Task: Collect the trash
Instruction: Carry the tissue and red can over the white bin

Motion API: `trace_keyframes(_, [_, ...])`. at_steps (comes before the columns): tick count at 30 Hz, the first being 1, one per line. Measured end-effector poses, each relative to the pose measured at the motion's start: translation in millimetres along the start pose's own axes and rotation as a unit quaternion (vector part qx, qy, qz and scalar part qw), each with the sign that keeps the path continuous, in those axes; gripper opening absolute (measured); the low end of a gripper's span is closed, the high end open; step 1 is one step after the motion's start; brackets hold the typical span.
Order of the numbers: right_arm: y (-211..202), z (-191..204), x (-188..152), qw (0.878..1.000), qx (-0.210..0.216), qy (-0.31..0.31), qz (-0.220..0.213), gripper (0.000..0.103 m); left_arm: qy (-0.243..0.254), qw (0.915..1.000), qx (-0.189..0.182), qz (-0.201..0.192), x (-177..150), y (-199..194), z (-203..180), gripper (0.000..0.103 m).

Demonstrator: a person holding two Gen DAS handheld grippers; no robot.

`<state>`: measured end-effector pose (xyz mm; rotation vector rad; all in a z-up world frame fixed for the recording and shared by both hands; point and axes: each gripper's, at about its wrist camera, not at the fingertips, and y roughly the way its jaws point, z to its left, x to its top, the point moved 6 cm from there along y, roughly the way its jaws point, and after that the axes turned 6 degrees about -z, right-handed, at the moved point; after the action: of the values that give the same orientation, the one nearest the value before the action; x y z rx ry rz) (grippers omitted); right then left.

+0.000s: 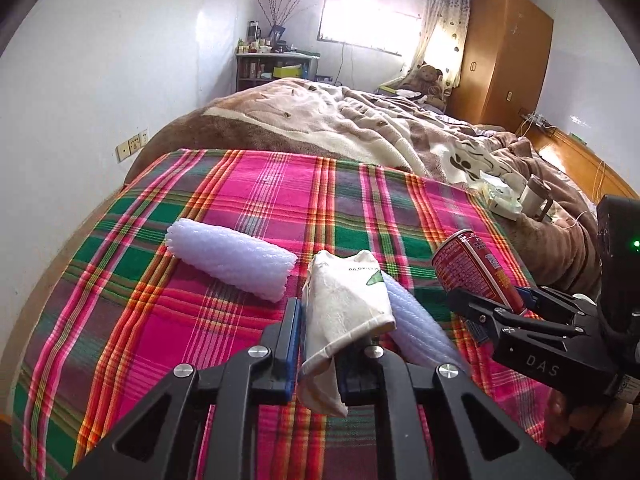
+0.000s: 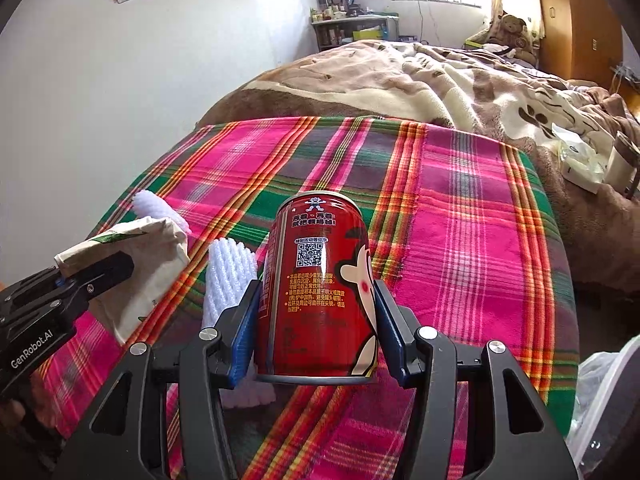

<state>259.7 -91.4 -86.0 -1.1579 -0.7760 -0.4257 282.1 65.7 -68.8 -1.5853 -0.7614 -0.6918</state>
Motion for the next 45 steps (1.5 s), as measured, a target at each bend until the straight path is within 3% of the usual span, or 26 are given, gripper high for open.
trace_keyframes(20, [-87, -23, -8, 0.996, -0.019, 0.038, -0.075, 0.054, 0.046, 0.9967, -0.037, -0.056, 5, -76, -68, 0.015])
trace_keyframes(34, [-150, -69, -32, 0.988, -0.075, 0.074, -0.113, 0.055, 0.088, 0.9889, -0.099, -0.068, -7, -103, -145, 0.015])
trace_keyframes(45, [-192, -131, -52, 0.971, -0.165, 0.118, -0.129, 0.055, 0.125, 0.9761, -0.17, -0.051, -21, -96, -232, 0.015])
